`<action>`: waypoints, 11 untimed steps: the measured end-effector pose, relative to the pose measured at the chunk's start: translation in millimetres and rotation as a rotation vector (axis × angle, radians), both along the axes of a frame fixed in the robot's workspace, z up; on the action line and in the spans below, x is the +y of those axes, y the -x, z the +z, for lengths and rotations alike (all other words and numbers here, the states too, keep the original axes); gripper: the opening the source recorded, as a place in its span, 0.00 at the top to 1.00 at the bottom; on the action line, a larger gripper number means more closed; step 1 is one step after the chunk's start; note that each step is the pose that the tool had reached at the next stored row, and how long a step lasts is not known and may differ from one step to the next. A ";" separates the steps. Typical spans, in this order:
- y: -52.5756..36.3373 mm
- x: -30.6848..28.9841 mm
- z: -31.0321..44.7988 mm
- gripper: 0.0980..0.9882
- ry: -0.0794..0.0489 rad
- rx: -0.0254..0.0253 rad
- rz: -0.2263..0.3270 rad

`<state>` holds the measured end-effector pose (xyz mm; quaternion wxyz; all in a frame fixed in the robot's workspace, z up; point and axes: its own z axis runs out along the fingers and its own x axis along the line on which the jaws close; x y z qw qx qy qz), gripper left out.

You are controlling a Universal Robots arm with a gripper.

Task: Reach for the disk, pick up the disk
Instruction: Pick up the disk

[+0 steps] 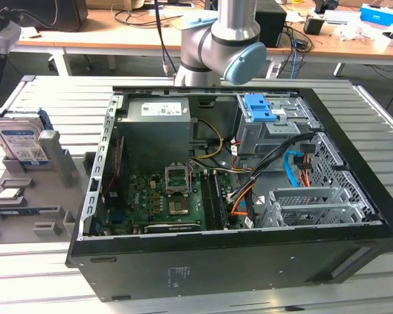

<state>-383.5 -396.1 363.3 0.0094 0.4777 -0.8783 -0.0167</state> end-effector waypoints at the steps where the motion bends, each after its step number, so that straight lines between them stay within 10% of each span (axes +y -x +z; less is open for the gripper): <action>1: 0.0 0.0 0.0 0.99 0.000 0.0000 0.007; 11: 0.0 0.0 0.0 0.99 0.000 -0.0001 0.092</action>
